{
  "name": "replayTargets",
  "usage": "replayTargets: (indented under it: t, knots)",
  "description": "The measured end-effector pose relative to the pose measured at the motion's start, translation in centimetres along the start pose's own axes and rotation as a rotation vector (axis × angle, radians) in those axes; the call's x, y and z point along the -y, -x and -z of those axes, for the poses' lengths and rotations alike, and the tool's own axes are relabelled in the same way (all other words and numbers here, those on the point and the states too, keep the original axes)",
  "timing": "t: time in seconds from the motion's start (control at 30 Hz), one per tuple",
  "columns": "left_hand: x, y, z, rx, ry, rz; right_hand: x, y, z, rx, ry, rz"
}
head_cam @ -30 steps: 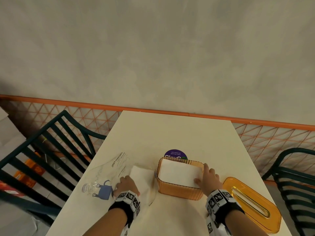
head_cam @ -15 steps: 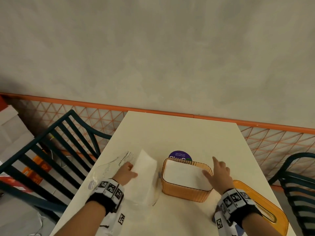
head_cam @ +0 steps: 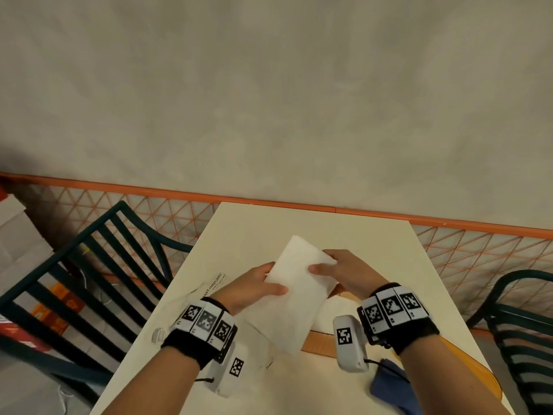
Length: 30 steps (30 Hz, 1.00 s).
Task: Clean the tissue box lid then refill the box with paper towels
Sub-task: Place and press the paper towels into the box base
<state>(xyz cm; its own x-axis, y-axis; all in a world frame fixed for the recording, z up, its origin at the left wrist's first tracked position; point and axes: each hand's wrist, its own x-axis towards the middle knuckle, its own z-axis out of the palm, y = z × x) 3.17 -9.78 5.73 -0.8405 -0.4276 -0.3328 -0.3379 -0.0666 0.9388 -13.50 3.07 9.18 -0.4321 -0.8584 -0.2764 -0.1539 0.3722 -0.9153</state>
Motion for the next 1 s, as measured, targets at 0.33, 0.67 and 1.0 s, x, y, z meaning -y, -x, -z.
replayTargets:
  t: [0.33, 0.67, 1.0]
  knots:
    - [1.5, -3.8, -3.3, -0.299, 0.291, 0.015, -3.3, 1.1, 1.1, -0.181, -0.264, -0.126]
    - [4.1, -8.6, -5.9, -0.331, -0.424, 0.008, -10.1, -0.7, 1.8, -0.360, 0.148, -0.440]
    - [4.8, -8.8, -5.4, -0.123, -1.347, -0.248, -10.9, -0.8, 1.5, -0.346, 0.810, -0.301]
